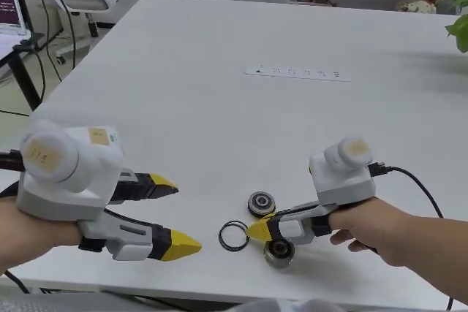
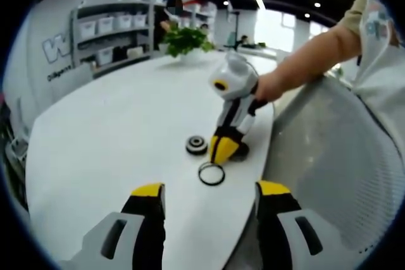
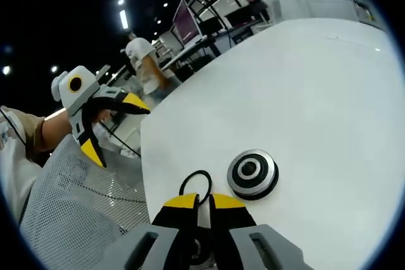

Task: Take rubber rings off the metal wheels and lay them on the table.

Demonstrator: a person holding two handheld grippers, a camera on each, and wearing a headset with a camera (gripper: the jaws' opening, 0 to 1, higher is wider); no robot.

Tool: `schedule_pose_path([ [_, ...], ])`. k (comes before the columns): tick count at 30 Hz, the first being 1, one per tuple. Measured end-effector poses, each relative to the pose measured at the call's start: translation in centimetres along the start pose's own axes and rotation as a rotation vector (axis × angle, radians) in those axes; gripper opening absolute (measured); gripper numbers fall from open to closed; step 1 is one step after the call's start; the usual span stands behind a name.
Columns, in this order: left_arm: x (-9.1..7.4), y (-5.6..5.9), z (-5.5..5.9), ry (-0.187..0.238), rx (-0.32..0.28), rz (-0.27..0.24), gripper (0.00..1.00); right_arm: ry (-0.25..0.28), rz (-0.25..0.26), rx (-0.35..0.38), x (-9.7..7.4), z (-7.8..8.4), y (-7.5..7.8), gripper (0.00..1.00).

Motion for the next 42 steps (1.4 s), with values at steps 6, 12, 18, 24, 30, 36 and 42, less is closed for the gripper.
schedule_pose_path([
  [6, 0.1, -0.2, -0.1, -0.008, 0.002, 0.003, 0.58, -0.001, -0.003, -0.021, -0.4, -0.1, -0.5, 0.09],
  [12, 0.1, -0.6, -0.7, -0.008, 0.007, 0.0, 0.58, 0.042, -0.012, -0.024, -1.8, -0.8, -0.9, 0.11],
  [18, 0.4, -1.1, -1.5, -0.003, 0.005, 0.002, 0.57, 0.095, -0.001, -0.023, -3.7, -1.2, -0.7, 0.13],
  [24, 1.0, -1.4, -2.4, -0.004, 0.017, 0.007, 0.57, 0.11, 0.038, -0.046, -5.3, -1.0, -0.2, 0.16],
  [30, 2.0, -1.9, -3.3, -0.013, 0.032, 0.006, 0.56, 0.118, 0.097, -0.072, -6.0, -0.5, 0.4, 0.18],
  [36, 3.0, -2.2, -3.8, -0.024, 0.039, 0.011, 0.56, 0.11, 0.145, -0.124, -6.1, -0.5, 1.0, 0.21],
  [42, 3.8, -2.8, -4.3, -0.025, 0.037, 0.016, 0.54, 0.097, 0.185, -0.165, -5.7, -0.6, 1.7, 0.24],
])
Point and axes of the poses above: the centre of the closed fingertips' face, and the gripper's own axes: x roughly forward along the fingers, y roughly to its right, z roughly out of its underside, the point moved 5 cm from there along -x, roughly backward along the fingers, and after that the axes turned 14 degrees about -y, right-handed, at the moved point
